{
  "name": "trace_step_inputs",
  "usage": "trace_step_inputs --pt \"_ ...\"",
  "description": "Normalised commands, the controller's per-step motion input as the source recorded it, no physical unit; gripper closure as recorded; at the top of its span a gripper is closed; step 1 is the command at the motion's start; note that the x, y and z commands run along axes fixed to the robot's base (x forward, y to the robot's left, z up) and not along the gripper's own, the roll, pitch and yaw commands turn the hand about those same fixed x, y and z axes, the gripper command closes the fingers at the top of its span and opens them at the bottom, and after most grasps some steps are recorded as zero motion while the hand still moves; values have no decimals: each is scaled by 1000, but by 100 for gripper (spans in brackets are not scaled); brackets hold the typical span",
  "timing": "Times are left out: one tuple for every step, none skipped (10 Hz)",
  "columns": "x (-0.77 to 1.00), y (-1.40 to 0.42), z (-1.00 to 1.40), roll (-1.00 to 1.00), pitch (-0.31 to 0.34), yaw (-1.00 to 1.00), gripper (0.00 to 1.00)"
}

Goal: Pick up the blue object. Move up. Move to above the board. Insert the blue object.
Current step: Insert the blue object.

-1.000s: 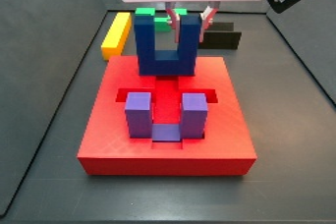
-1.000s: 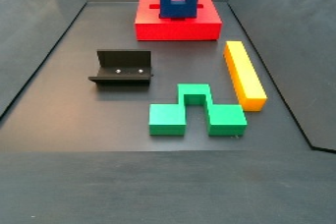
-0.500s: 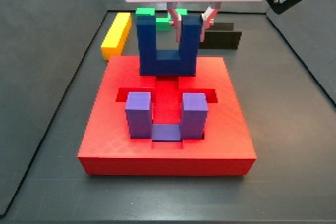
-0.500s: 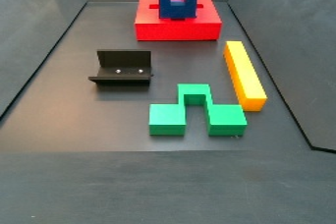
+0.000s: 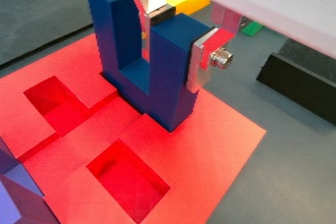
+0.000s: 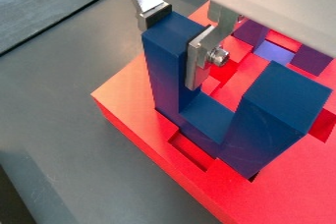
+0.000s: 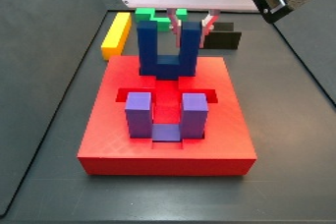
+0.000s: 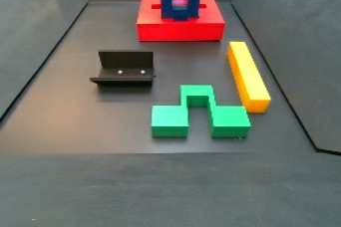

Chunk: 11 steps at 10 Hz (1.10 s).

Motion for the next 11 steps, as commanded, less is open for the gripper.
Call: trace_step_inputs --pt "294 254 -494 -134 -64 -31 100" --pt "389 186 -691 -59 -70 -20 100" --pt "391 54 -837 0 -59 -20 100" --pt "223 -134 -757 31 -24 -9 100" --pt "263 -431 -580 186 33 0 100" --pt "294 -463 -626 219 39 0 100" --pt "331 -409 -771 200 6 0 100" --pt "517 -57 -820 93 0 -9 100" --pt "569 37 -817 14 0 0 100" --pt "471 0 -657 53 0 0 100" --pt "0 0 0 0 0 0 100"
